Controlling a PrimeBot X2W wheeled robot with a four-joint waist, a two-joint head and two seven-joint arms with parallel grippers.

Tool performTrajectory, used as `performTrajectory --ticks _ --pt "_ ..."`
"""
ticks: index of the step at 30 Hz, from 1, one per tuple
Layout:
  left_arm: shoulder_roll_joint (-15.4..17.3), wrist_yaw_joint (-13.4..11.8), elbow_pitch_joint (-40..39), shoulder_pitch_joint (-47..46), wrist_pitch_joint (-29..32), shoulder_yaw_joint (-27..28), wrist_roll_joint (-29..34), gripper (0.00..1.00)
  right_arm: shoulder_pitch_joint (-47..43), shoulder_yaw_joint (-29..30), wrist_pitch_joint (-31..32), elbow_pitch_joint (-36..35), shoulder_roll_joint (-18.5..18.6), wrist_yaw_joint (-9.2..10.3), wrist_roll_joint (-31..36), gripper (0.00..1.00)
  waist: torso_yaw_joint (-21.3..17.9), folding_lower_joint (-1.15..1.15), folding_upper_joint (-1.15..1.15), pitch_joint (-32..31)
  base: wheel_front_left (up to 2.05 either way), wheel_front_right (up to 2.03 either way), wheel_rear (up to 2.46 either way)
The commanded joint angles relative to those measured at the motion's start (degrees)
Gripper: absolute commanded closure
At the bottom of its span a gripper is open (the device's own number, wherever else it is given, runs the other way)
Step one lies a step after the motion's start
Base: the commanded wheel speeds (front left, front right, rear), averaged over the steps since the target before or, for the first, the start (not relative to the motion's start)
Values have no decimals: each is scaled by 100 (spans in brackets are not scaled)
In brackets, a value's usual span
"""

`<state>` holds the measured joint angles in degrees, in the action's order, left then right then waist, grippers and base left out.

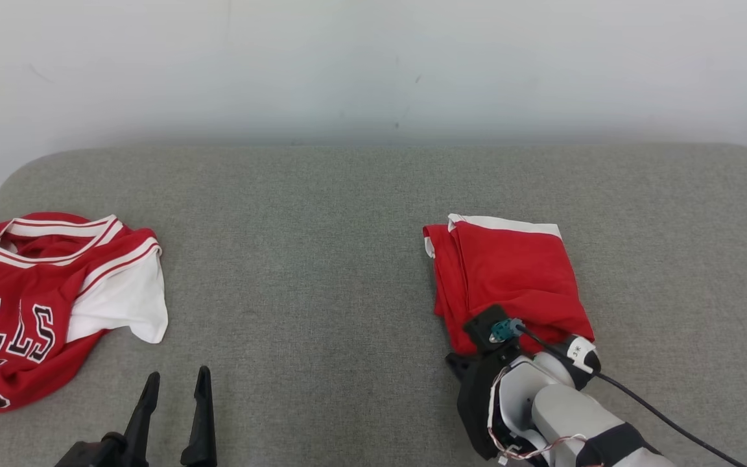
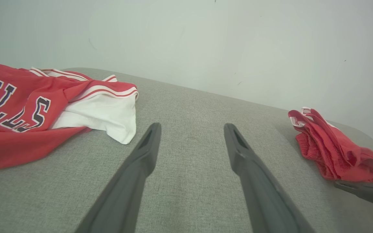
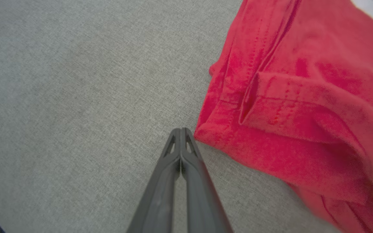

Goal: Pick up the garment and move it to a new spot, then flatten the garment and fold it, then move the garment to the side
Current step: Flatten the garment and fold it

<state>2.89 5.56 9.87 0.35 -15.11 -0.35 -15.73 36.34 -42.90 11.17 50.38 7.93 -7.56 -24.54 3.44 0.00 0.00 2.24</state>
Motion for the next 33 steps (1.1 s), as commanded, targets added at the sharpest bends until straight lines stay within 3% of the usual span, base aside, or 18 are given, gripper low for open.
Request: performTrajectory --ticks 1,6,13,17,23,33 --pt "-1 -14 -7 79 -6 20 -16 0 -103 -158 56 -176 81 16 -128 100 -12 0 0 -10 0 0 0" --pt "-1 -30 -28 60 -6 44 -23 0 -168 -387 56 -793 230 16 -537 100 -40 0 0 13 0 0 0" --pt "-1 -34 -36 4 -6 83 -15 0 20 216 -134 -1343 586 16 -603 100 -83 0 0 26 0 0 0" --pt "-2 -15 -46 -46 -6 83 -5 0 211 715 181 -1132 755 16 -426 100 -94 0 0 80 0 0 0" --pt "0 27 -24 -135 -6 -2 -17 0 496 1127 618 -628 649 16 -334 100 -2 0 0 190 0 0 0" --pt "-1 65 17 -223 -6 37 -19 0 610 854 1008 -140 381 16 -499 100 79 0 0 305 0 0 0"
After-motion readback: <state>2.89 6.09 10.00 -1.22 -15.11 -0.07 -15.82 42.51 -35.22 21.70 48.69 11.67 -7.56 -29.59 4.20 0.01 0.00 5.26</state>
